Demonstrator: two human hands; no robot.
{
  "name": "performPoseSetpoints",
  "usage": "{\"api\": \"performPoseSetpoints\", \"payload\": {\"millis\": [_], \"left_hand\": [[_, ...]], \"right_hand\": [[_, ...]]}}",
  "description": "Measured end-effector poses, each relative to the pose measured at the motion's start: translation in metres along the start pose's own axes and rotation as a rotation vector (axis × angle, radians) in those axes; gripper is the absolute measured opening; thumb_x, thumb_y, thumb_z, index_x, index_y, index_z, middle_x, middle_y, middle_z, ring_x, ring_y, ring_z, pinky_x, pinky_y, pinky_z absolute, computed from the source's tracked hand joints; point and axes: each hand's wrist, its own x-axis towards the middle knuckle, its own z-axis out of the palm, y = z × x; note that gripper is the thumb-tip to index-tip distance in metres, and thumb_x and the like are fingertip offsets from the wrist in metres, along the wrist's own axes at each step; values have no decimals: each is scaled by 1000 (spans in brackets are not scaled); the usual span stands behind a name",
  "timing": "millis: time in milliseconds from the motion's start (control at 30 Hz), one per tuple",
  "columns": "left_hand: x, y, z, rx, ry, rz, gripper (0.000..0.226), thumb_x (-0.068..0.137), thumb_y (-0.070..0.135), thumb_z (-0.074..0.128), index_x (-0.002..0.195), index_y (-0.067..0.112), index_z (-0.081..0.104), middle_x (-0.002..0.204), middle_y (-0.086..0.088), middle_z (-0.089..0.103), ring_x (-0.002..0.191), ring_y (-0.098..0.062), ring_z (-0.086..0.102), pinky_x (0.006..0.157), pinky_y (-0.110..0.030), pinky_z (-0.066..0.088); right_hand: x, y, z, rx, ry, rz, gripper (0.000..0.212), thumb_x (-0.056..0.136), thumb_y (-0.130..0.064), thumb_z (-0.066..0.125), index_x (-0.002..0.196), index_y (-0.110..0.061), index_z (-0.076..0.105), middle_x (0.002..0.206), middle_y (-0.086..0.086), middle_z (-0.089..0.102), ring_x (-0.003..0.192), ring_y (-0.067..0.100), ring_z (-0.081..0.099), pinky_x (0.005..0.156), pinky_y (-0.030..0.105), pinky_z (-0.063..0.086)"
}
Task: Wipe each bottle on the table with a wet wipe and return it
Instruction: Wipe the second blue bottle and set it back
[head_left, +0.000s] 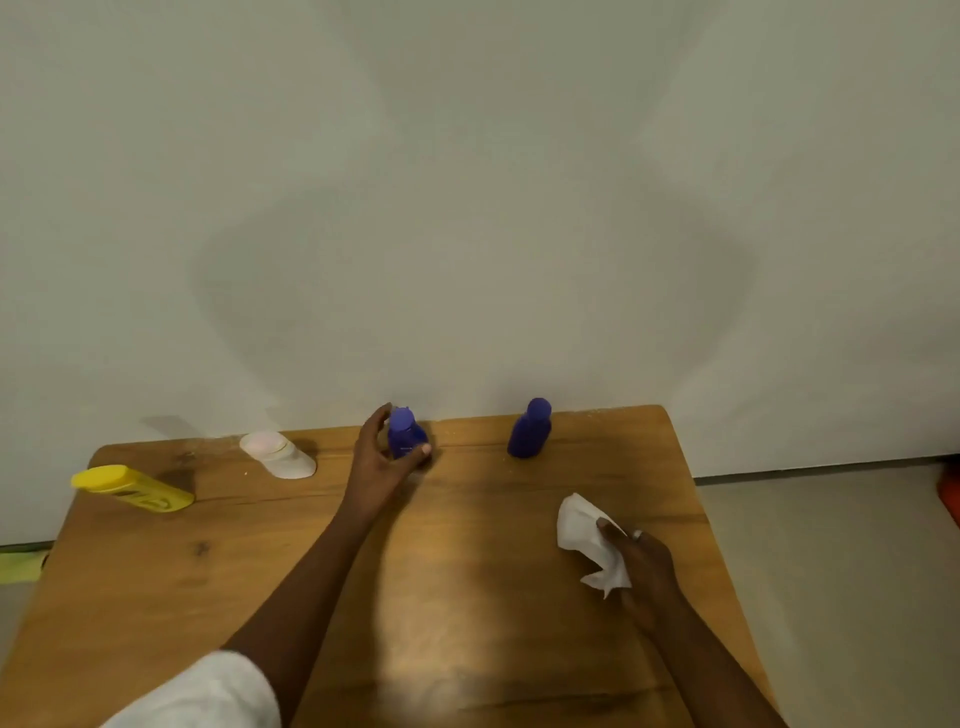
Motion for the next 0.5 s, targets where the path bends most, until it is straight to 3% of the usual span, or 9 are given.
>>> {"api": "performPoseSetpoints", "payload": {"millis": [133,200,300,433,500], "left_hand": [[7,8,3,30,-29,61,42,86,17,71,124,15,55,115,-3,64,104,-18,61,82,-22,47],[-6,10,4,-2,-32,60,30,86,19,70,114,14,60,105,-4,68,94,-14,63,80,-26,48],[-34,16,3,-100,-22,9,17,86,23,71,100,15,64,94,-7,71,84,-15,65,77,-32,50],[-90,26,-19,-368,-52,-149,53,79,49,72,105,4,64,90,-16,72,83,-32,68,79,-47,53],[-117,34,-33,-574,-83,-258,51,82,43,67,114,3,59,99,-22,72,95,-40,69,88,-53,53]], "right_hand": [[-16,12,1,28,-21,36,8,88,-12,66,90,-5,62,90,12,63,75,24,61,54,34,50],[-23,18,0,112,-12,94,8,87,-5,65,90,-2,60,94,16,60,81,29,59,59,41,53],[-43,26,-1,55,-21,31,7,90,-15,63,92,-9,62,92,20,65,80,30,64,67,45,54],[-82,40,13,-3,-24,13,17,89,-23,64,97,-9,66,102,21,70,86,36,68,78,55,56],[-105,41,29,-16,-54,34,20,88,-25,64,98,-8,65,103,23,70,88,39,67,81,58,55]]}}
